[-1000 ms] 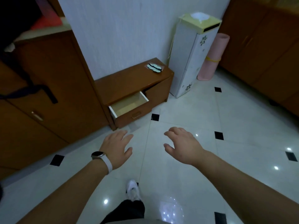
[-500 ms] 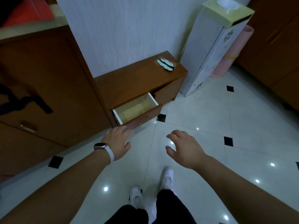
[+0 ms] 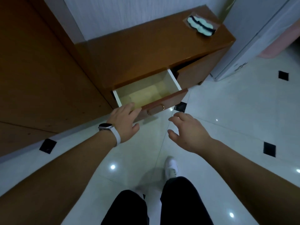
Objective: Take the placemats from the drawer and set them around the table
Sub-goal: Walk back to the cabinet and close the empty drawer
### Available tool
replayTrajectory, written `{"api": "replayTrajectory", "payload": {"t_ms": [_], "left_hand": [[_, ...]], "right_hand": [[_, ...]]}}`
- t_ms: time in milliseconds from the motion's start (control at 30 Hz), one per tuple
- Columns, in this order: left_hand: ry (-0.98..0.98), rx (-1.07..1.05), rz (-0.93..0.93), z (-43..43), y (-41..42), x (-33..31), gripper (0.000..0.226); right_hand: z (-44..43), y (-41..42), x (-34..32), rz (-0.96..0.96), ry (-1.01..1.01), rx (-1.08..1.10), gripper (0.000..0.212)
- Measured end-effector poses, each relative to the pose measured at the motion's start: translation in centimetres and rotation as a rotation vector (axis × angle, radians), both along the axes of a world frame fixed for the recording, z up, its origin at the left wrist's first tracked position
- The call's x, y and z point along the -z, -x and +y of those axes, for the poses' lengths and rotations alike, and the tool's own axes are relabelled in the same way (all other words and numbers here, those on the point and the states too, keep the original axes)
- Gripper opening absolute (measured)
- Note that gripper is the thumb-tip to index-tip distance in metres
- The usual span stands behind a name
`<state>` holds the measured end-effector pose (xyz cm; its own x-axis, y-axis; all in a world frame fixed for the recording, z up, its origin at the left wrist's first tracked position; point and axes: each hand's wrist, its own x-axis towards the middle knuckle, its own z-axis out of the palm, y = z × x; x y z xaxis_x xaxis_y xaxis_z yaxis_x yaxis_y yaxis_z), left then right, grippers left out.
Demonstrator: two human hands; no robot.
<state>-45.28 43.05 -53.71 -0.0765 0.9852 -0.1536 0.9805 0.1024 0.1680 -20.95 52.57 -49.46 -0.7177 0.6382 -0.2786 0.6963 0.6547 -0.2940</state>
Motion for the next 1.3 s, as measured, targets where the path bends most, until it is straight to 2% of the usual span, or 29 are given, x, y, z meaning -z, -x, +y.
{"api": "replayTrajectory", "payload": {"t_ms": [233,433,567,867,1000,1100,1300], "left_hand": [[-0.072,0.013,0.149,2.6,1.0,13.4,0.070],[-0.163,-0.012,0.243,3.8,2.2,19.0,0.073],[-0.221,-0.003,0.286,3.9,2.4,19.6,0.074],[-0.202,-0.056,0.296,5.3,3.6,18.8,0.065],[-0.241,-0.086,0.295,6.7,5.0,18.0,0.085],[-0.229,-0.105,0.299,8.3,6.1,17.3,0.094],[-0.200,-0.154,0.419,10.3,8.2,16.7,0.105]], "right_hand": [[4.3,4.2,14.1,0.152,-0.035,-0.046,0.043],[6.1,5.1,22.4,0.243,-0.104,-0.060,0.046],[6.4,5.7,24.6,0.224,-0.113,-0.026,0.048],[7.1,8.1,25.2,0.233,-0.118,-0.013,0.040],[7.6,9.2,26.4,0.303,-0.153,0.021,0.030],[7.9,9.5,26.7,0.286,-0.155,0.016,0.035],[8.5,10.7,26.8,0.248,-0.102,-0.010,0.047]]}}
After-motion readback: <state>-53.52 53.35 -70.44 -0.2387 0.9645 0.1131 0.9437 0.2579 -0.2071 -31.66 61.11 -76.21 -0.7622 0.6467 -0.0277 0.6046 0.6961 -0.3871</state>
